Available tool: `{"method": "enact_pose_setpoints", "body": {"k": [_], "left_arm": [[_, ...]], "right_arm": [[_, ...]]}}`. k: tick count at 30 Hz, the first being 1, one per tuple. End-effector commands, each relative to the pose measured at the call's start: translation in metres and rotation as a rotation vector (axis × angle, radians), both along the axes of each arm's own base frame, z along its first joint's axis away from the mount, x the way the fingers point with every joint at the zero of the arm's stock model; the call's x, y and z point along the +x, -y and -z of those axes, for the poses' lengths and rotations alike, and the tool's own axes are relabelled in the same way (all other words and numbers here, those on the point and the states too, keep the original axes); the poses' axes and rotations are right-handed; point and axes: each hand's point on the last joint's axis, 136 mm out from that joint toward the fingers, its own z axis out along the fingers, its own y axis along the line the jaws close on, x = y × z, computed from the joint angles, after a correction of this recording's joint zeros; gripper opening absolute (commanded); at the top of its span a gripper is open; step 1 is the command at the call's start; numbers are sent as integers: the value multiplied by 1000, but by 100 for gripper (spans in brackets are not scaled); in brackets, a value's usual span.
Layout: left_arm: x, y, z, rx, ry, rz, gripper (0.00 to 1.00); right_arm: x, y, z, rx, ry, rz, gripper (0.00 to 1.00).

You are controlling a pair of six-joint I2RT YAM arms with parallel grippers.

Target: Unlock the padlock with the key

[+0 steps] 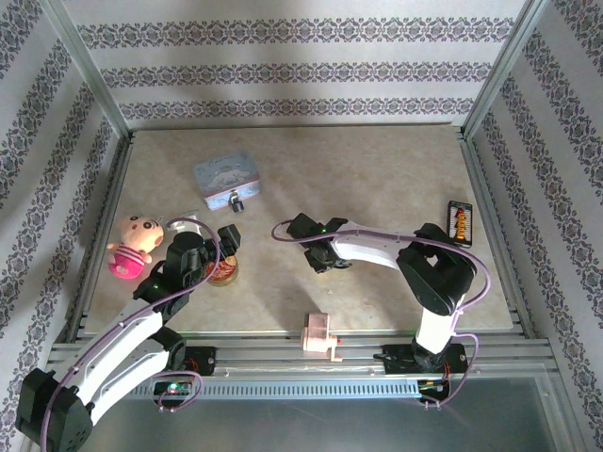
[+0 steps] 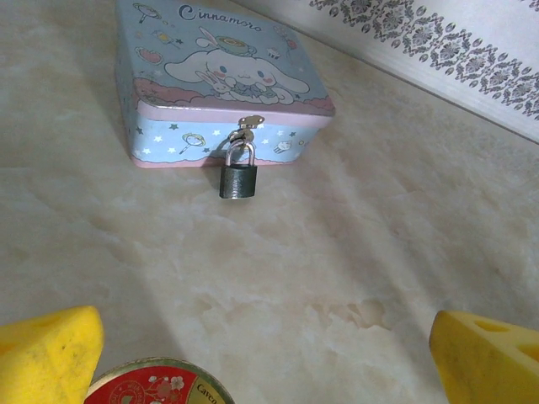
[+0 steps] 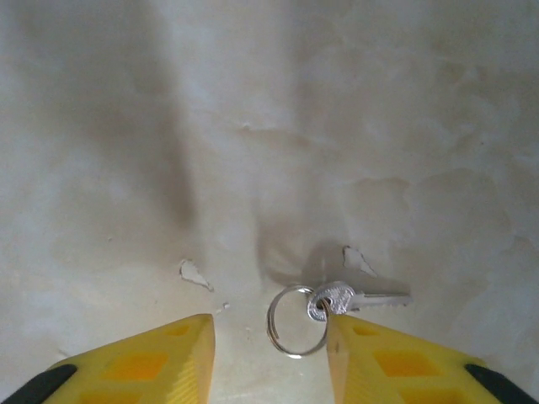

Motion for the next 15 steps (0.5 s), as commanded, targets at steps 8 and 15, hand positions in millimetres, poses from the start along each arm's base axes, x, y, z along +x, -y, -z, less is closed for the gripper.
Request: {"method": "enact_pose_setpoints", "body": {"k": [8,15], "left_arm": [[-1,-3,7,2,-8,-22,99],[0,-1,8,-5,-10,-17,99]], "right_arm": [[5,17,5,-101,-6,24,35],[7,25,6,-116,1,44,32]]}}
